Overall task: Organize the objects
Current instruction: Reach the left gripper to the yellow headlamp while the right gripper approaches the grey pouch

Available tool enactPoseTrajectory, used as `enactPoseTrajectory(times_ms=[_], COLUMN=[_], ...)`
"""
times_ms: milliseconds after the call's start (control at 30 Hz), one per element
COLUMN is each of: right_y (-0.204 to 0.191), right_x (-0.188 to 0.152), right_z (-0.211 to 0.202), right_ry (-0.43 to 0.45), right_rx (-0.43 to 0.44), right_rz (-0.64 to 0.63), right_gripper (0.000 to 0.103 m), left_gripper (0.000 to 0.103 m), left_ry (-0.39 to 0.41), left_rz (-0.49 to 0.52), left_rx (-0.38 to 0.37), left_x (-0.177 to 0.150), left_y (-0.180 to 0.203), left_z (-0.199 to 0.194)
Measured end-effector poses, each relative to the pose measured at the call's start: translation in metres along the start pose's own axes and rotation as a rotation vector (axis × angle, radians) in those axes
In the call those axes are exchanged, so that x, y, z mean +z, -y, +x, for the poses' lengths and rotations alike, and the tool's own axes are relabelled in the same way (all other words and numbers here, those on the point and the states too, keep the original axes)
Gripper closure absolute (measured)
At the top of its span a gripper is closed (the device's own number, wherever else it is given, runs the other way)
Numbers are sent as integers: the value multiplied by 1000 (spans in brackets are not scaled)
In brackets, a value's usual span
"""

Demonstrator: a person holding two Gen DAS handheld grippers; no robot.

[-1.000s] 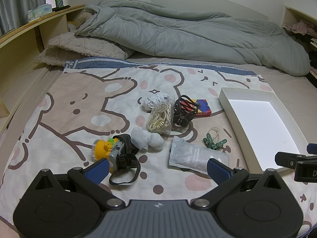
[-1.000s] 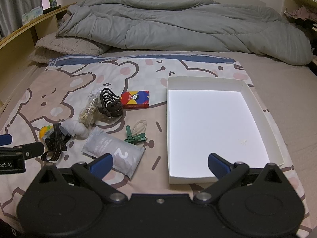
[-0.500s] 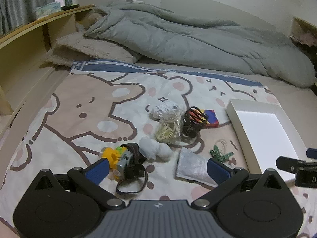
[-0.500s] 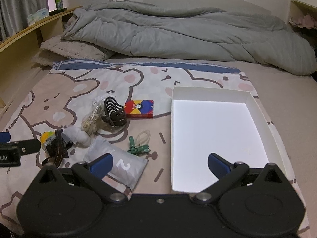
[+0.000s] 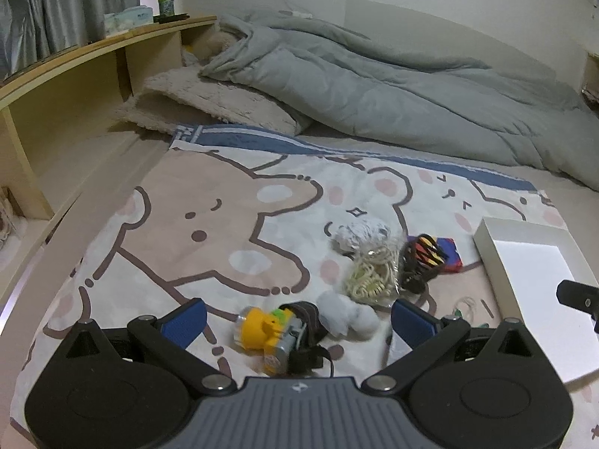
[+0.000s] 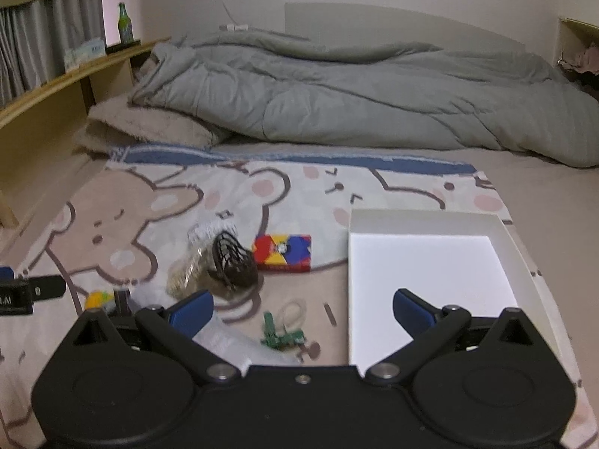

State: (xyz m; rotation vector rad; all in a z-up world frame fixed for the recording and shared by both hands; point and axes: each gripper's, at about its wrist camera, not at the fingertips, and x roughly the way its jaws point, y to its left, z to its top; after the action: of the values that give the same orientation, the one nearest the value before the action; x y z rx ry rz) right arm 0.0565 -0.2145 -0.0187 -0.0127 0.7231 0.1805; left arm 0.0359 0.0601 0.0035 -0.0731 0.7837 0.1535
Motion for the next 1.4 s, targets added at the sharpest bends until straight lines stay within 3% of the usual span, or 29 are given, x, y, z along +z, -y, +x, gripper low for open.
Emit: enactPoseTrajectory(times_ms=[233,433,700,867,1067,1200,1333,1400], right_y=[-2,-6,-9,-5,-7,-11,-9,-9], right_x=[8,7,2,-6,-14,-20,-24,-25], right_z=[11,18,52,81,102,106,110,111], right_ry=[55,75,14,-18,-99,-129,-162,-170], right_rx=[6,58,56,36,44,51,61,62], right_rz=[7,14,1,-35,-39,-64,-53,-51], right_gripper=[0,0,0,0,0,0,0,0], left_gripper=[0,0,0,0,0,0,0,0], left_ry=[33,22,-120,-146,-188,-214,-121,-112], left_rz=[-21,-7,3,-30,99,58,-3,-14], left_rx=[7,77,102,45,38,-38,-88,-109], left_x=[5,9,-2,-8,-16,-19,-17,-14], left_y=[-15,-33,-49,-43,-21,-29,-39,-42], left_z=[12,33,74,87,108,115,117,120])
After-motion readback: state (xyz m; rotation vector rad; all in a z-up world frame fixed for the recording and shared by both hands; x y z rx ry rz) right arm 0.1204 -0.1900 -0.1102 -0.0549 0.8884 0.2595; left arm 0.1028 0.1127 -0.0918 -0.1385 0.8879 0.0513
